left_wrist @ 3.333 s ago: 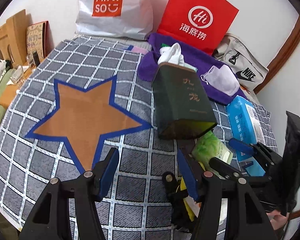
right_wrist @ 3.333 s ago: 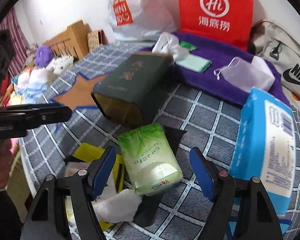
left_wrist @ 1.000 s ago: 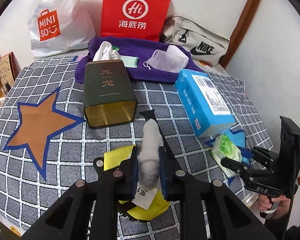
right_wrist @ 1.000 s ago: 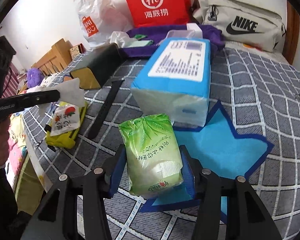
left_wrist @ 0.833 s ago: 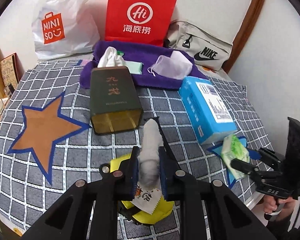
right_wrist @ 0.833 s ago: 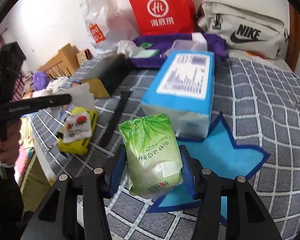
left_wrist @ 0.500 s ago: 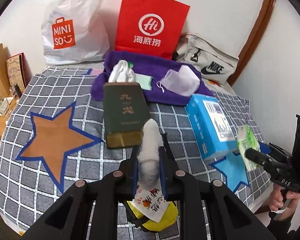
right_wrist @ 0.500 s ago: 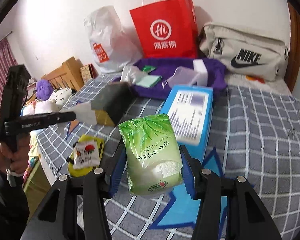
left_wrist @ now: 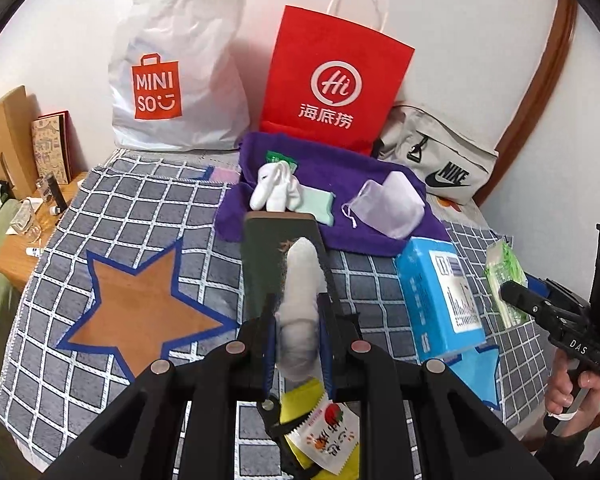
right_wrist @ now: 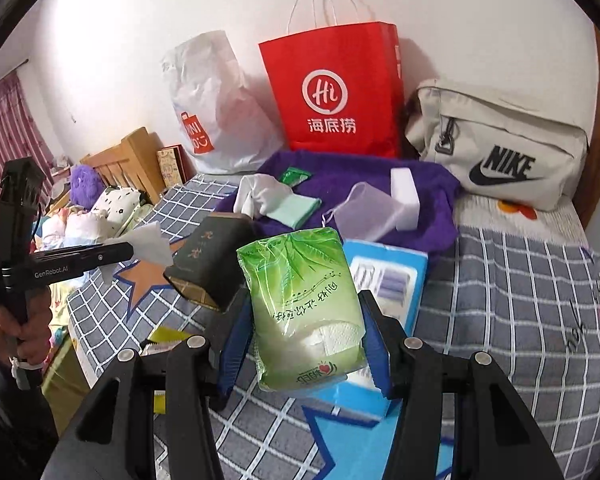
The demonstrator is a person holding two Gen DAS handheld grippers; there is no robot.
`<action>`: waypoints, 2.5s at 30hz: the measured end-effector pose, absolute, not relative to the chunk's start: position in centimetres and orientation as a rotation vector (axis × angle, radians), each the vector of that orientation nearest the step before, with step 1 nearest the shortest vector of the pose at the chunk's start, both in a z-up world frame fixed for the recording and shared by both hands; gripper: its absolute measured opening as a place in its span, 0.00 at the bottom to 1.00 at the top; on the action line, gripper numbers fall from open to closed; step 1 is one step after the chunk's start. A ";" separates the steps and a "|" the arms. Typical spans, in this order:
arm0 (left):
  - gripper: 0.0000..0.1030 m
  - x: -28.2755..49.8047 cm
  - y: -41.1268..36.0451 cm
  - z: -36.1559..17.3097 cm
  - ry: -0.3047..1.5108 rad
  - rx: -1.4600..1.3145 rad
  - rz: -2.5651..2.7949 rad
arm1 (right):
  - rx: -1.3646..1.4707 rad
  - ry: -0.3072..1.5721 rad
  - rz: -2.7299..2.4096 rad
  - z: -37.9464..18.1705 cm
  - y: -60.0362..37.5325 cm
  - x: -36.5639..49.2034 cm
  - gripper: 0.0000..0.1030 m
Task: Organize soft objects
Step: 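Carry the sock with the left gripper while the right gripper carries the green packet to the towel, then lower the sock and green packet onto the purple towel and open both grippers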
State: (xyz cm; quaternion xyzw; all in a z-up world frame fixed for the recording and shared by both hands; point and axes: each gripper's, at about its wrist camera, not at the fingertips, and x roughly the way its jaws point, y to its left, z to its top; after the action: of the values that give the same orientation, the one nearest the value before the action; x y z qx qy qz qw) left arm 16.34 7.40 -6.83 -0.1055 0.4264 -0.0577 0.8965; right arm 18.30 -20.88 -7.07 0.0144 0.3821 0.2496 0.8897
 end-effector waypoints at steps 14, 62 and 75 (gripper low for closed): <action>0.17 19.5 8.8 -5.9 0.861 -0.253 -0.103 | 0.012 0.781 0.513 -6.0 -19.7 23.1 0.51; 0.17 35.4 5.5 -9.0 0.940 -0.232 -0.203 | -0.011 0.968 0.511 -14.3 -15.2 39.6 0.51; 0.18 39.5 2.7 -12.7 1.039 -0.210 -0.213 | 0.005 1.042 0.514 -16.3 -14.8 41.0 0.53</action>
State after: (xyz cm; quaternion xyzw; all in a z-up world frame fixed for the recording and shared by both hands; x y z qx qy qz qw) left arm 39.48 2.71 -12.69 -0.0997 0.4944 -0.1015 0.8575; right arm 40.99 -14.77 -16.25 0.0024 0.4920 0.2428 0.8361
